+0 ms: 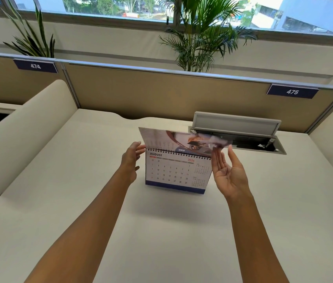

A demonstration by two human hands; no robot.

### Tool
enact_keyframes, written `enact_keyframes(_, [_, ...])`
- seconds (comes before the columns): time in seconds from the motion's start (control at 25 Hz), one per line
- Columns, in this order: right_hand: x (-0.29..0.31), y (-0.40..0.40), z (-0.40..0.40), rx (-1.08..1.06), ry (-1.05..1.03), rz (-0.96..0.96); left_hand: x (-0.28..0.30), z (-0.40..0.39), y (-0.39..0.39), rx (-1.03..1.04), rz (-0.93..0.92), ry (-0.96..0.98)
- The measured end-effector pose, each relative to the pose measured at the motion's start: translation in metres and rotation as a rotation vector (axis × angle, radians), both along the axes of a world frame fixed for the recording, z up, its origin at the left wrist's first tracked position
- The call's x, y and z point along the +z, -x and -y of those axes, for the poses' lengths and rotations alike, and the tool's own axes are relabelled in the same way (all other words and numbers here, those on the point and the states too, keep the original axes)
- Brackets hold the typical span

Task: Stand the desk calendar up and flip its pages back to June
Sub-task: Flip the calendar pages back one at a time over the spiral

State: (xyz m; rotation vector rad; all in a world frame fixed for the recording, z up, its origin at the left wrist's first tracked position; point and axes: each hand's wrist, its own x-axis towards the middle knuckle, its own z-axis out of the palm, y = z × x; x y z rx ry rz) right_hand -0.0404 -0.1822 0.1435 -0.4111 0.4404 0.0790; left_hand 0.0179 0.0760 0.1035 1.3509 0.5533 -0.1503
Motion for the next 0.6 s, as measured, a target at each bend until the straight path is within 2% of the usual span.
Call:
enact_keyframes(0.2, [-0.003, -0.013, 0.003, -0.033, -0.070, 0.108, 0.001, 0.005, 0.001, 0.038, 0.033, 0.021])
enact_keyframes(0.44, [-0.010, -0.024, 0.005, -0.029, 0.056, 0.115, -0.003, 0.010, 0.000, 0.082, 0.037, -0.080])
enact_keyframes(0.52, [-0.020, -0.024, 0.005, -0.075, 0.225, 0.086, -0.006, 0.011, 0.000, 0.108, 0.049, -0.070])
enact_keyframes(0.6, [-0.039, -0.022, 0.003, -0.191, 0.629, 0.017, -0.007, 0.011, -0.001, 0.116, 0.053, -0.069])
